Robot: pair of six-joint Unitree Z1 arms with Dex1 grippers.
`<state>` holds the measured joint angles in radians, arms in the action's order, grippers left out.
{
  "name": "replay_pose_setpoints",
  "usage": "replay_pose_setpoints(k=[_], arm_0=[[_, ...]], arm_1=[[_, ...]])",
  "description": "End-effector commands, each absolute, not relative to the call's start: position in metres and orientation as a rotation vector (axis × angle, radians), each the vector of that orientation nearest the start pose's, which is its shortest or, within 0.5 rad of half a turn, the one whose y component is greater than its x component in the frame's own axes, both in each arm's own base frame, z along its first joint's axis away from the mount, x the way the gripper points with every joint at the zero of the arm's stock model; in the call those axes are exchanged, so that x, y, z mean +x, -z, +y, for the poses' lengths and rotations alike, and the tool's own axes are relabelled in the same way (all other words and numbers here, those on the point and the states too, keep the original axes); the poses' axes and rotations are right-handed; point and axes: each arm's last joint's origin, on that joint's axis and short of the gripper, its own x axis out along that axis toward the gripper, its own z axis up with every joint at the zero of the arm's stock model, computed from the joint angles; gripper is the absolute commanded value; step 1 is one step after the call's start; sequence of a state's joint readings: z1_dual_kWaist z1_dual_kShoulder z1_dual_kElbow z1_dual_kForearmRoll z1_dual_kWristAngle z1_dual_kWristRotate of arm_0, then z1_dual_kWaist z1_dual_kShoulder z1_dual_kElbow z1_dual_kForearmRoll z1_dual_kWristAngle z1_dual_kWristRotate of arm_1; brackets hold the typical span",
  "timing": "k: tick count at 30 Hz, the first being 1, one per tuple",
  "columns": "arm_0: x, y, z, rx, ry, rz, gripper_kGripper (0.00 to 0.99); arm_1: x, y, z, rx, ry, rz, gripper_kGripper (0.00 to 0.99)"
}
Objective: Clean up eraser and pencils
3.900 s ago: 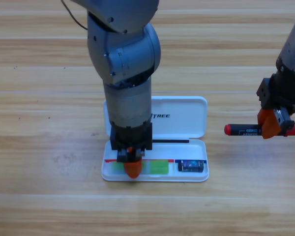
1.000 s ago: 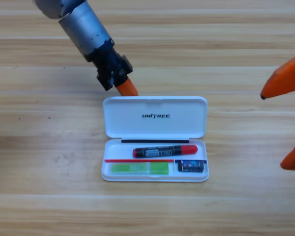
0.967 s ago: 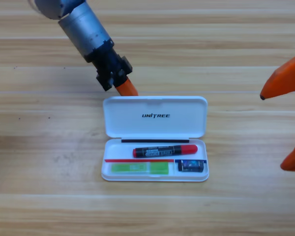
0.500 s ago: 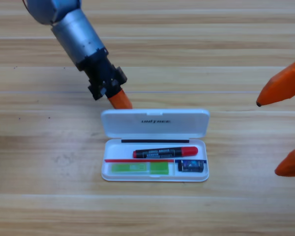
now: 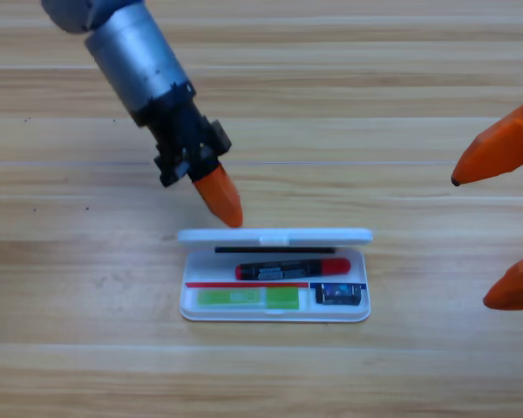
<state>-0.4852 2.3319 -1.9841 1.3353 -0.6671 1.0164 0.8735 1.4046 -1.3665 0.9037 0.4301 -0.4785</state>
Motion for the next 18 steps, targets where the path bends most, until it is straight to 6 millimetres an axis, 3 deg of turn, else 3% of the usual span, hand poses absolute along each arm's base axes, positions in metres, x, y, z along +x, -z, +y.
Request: replay_pose_setpoints(k=[1, 18], arm_0=[[0.371, -0.222, -0.246, 0.56, 1.649, 1.136, 0.0], [0.341, -0.216, -0.264, 0.677, 1.577, 1.099, 0.0]], arm_1=[[0.124, -0.403, 0.187, -0.592, -1.452, 0.669, 0.976], [0.125, -0.398, 0.19, -0.591, -1.466, 0.684, 0.976]])
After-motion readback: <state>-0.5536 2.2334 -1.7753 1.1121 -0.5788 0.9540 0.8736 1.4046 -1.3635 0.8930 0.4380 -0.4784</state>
